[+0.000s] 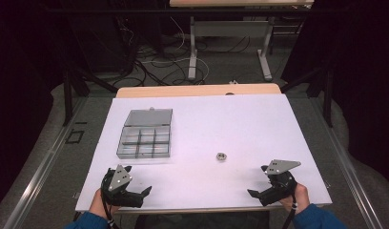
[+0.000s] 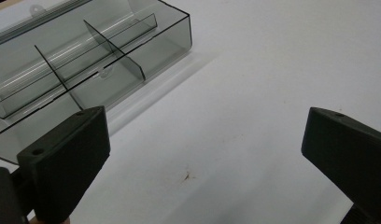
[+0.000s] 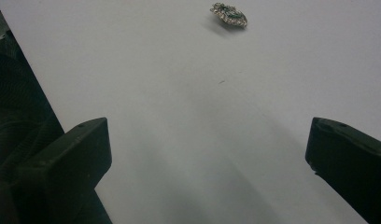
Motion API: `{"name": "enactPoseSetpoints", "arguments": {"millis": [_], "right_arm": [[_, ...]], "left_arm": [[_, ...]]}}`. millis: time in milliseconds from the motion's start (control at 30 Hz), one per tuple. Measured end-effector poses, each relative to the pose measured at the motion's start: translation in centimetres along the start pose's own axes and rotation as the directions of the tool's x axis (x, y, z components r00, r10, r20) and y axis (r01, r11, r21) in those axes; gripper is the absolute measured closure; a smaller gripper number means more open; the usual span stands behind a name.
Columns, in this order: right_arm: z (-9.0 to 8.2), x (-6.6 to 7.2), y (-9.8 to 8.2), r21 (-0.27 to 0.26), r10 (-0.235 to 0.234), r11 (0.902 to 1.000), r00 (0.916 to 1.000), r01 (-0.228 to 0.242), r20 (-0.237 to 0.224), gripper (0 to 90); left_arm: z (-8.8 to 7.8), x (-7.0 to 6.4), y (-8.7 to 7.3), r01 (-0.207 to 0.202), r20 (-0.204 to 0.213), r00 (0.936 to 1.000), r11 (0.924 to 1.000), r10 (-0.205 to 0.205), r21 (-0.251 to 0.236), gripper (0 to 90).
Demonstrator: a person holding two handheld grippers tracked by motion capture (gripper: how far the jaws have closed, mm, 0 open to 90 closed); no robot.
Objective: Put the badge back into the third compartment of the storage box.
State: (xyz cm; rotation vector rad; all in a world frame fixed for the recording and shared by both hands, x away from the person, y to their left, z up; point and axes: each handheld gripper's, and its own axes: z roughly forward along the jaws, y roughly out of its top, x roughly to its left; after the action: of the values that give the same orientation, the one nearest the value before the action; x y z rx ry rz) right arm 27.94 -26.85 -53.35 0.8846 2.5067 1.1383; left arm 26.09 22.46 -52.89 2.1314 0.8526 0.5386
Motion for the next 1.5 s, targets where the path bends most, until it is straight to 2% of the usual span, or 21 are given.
{"name": "enactPoseSetpoints", "arguments": {"millis": [67, 167, 367, 433, 500, 667, 700, 733, 833, 867, 900, 933, 1067, 1167, 1267, 1300, 1367, 1467, 1500], "right_arm": [[0.0, -0.1, 0.0, -0.001, -0.006, 1.0000, 0.9999, 0.006, 0.008, 0.0], [0.1, -0.1, 0.0, 0.003, 0.009, 1.0000, 0.9999, -0.009, 0.009, 0.1], [0.2, 0.0, 0.3, 0.011, -0.008, 0.9999, 1.0000, 0.008, 0.006, 0.1], [0.2, 0.1, 0.4, 0.006, -0.008, 0.9999, 0.9999, 0.008, 0.015, 0.2], [0.2, 0.1, 0.5, -0.002, -0.005, 1.0000, 0.9998, 0.005, 0.019, 0.2], [1.1, 0.3, 1.0, 0.021, -0.033, 0.9992, 0.9994, 0.033, -0.004, 0.2], [1.3, 0.4, 1.1, 0.016, -0.026, 0.9995, 0.9997, 0.026, 0.001, 0.2], [1.4, 0.4, 1.2, 0.014, -0.039, 0.9991, 0.9992, 0.039, 0.000, 0.2], [1.6, 0.5, 1.4, 0.014, -0.032, 0.9994, 0.9995, 0.032, 0.003, 0.2], [2.0, 0.6, 1.5, -0.008, -0.035, 0.9994, 0.9994, 0.035, 0.008, 0.2], [1.9, 0.6, 1.7, 0.019, -0.043, 0.9989, 0.9990, 0.043, 0.009, 0.2], [2.0, 0.6, 1.8, 0.020, -0.056, 0.9982, 0.9984, 0.056, 0.007, 0.2], [2.1, 0.5, 2.1, 0.019, -0.050, 0.9986, 0.9987, 0.050, 0.011, 0.2], [2.3, 0.3, 2.3, 0.027, -0.053, 0.9982, 0.9985, 0.053, 0.010, 0.2], [2.5, 0.2, 2.5, 0.011, -0.054, 0.9985, 0.9984, 0.053, 0.020, 0.2], [2.6, 0.1, 2.6, 0.014, -0.066, 0.9977, 0.9976, 0.066, 0.019, 0.2], [3.0, 0.2, 2.8, 0.012, -0.049, 0.9987, 0.9986, 0.049, 0.020, 0.3], [3.3, 0.2, 3.0, 0.016, -0.054, 0.9984, 0.9984, 0.054, 0.020, 0.2], [3.5, 0.1, 3.3, 0.014, -0.063, 0.9979, 0.9980, 0.063, 0.010, 0.2]], "left_arm": [[0.0, 0.0, 0.0, -0.001, -0.002, 1.0000, 1.0000, 0.001, -0.001, 1.0], [0.1, 0.1, 0.0, -0.004, -0.006, 1.0000, 1.0000, 0.004, -0.006, 1.0], [0.1, -0.2, 0.0, -0.001, 0.001, 1.0000, 1.0000, 0.001, 0.003, 1.2], [0.1, -0.2, -0.1, -0.008, 0.000, 1.0000, 0.9999, 0.008, -0.009, 1.1], [0.1, -0.1, -0.1, -0.016, 0.001, 0.9999, 0.9999, 0.016, 0.000, 1.1], [0.0, -0.1, 0.0, -0.011, 0.004, 0.9999, 0.9999, 0.011, 0.001, 1.1], [0.1, -0.1, 0.0, -0.022, 0.007, 0.9997, 0.9998, 0.022, 0.000, 1.1], [0.1, -0.1, 0.0, -0.022, 0.007, 0.9997, 0.9998, 0.022, 0.000, 1.1], [0.2, -0.2, 0.0, -0.023, 0.010, 0.9997, 0.9997, 0.023, -0.002, 1.1], [0.2, -0.2, 0.0, -0.018, 0.009, 0.9998, 0.9998, 0.018, -0.006, 1.2], [0.3, -0.2, 0.0, -0.012, 0.014, 0.9998, 0.9999, 0.012, -0.004, 1.3], [0.3, -0.2, 0.0, -0.015, 0.016, 0.9997, 0.9999, 0.015, 0.003, 1.3], [0.3, -0.2, 0.1, -0.033, 0.014, 0.9994, 0.9994, 0.033, 0.008, 1.3], [0.4, -0.3, 0.0, -0.025, 0.017, 0.9995, 0.9996, 0.025, 0.012, 1.4], [0.4, -0.3, 0.0, -0.025, 0.021, 0.9995, 0.9996, 0.024, 0.012, 1.7], [0.4, -0.3, 0.0, -0.025, 0.021, 0.9995, 0.9996, 0.025, 0.011, 1.8], [0.4, -0.3, 0.0, -0.028, 0.023, 0.9994, 0.9995, 0.027, 0.018, 2.0], [0.4, -0.3, 0.0, -0.041, 0.022, 0.9989, 0.9989, 0.041, 0.022, 2.0], [0.4, -0.3, 0.0, -0.033, 0.029, 0.9991, 0.9992, 0.032, 0.023, 2.2]]}}
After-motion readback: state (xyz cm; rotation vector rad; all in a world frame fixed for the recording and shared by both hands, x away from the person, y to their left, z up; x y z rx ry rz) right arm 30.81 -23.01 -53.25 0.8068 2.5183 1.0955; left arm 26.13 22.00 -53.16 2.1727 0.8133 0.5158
